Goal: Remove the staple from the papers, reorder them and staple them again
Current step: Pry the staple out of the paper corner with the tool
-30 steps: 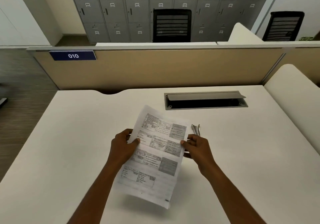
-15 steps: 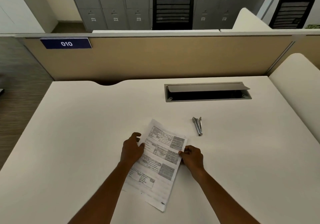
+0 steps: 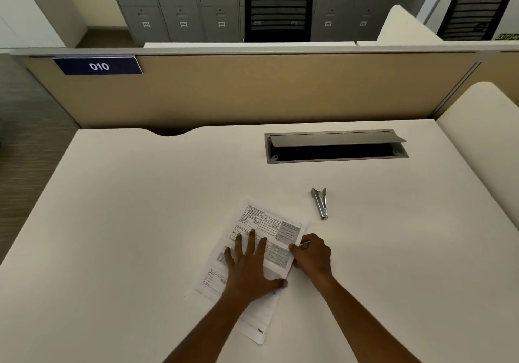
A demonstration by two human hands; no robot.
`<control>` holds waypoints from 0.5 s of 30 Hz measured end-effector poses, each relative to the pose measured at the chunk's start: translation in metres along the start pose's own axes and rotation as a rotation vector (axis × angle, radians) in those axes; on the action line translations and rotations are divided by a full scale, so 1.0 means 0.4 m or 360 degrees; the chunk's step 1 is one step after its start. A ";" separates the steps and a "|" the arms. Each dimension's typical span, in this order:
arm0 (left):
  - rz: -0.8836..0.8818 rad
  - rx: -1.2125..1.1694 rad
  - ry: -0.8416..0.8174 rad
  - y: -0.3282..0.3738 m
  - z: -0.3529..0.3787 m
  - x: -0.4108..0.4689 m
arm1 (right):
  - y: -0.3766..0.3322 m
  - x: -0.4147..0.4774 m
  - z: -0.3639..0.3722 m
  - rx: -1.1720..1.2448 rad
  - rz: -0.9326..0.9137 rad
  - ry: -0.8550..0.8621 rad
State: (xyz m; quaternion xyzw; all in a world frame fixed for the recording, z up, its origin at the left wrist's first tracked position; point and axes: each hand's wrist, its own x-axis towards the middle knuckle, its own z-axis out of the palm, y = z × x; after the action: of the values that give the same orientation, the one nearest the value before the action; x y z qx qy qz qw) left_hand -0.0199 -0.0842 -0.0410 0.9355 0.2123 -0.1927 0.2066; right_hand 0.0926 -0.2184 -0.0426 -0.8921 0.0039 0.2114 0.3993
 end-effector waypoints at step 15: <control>0.0432 0.0153 -0.0197 -0.141 -0.080 0.012 | 0.026 0.021 -0.063 -0.0192 -0.0065 0.0031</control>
State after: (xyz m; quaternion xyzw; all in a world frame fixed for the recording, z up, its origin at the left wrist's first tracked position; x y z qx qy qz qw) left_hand -0.0342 -0.0213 -0.0335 0.9507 0.0613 -0.2303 0.1985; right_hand 0.1076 -0.2421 -0.0383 -0.9165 -0.0231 0.1944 0.3490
